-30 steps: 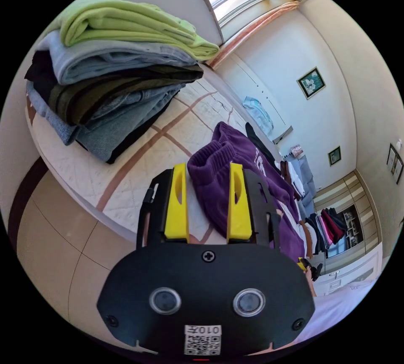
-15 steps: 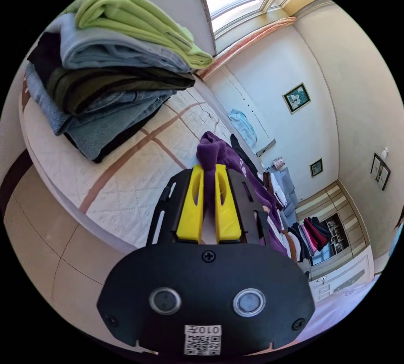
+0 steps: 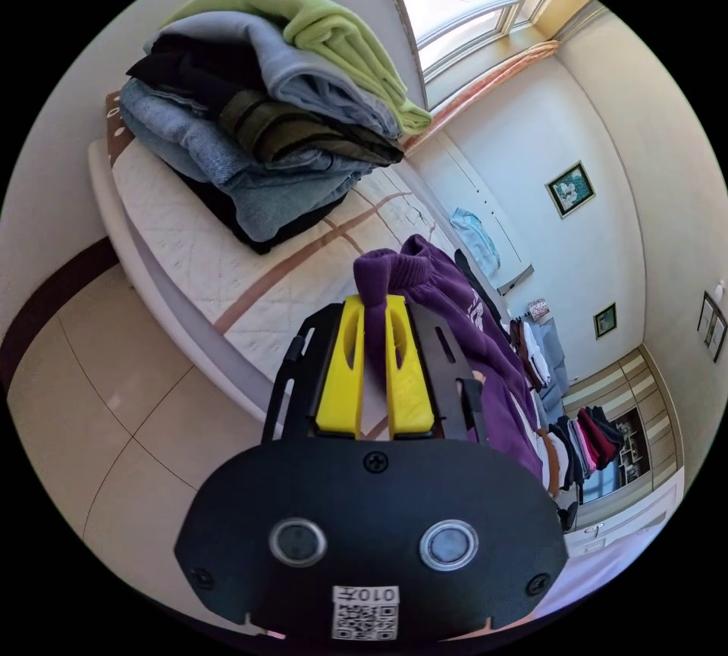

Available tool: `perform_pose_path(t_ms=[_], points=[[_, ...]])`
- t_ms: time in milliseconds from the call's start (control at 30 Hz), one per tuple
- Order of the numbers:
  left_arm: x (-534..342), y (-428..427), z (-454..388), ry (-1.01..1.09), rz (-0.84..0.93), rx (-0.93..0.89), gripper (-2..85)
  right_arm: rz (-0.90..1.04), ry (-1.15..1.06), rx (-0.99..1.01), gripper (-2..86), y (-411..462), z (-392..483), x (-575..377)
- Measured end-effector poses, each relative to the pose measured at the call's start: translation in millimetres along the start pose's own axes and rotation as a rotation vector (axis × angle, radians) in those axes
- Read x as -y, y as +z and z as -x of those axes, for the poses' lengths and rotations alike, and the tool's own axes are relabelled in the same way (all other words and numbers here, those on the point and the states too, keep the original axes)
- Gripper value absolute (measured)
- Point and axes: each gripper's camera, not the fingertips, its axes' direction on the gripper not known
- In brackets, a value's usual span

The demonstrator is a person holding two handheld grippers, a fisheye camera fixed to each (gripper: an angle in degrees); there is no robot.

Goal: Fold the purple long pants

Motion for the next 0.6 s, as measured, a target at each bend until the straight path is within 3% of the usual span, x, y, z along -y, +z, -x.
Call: perform_pose_path(t_ms=[67,133,267,400,467,600], points=[[-3.5,13.6,9.9,-0.047,0.093,-0.059,8.5,-0.006,-0.012,0.007,3.6,1.6,1.3,-7.7],[-12.2,3.0,4.1,-0.031,0.071,-0.017,9.6,-0.016,-0.05,-0.054,3.7,1.7,9.9,-20.3],[-32.6,-24.6,-65.2,0.166,0.046,0.374,12.3,-0.077,-0.113,-0.28,4.4,-1.4,36.9,-39.6],[-24.3,16.6,-157.4,0.437,0.069,0.434,14.3,-0.259,-0.181,-0.589,7.0,-4.0,88.3,-44.9],[-15.8,48.6,-199.7,0.563,0.046,0.409,14.7,-0.312,-0.259,-0.595,7.9,1.2,116.3,-34.7],[12.7,164.8,-281.1,0.847,0.074,0.353,15.9,-0.106,-0.53,-0.441,9.2,46.8,179.6,17.5]])
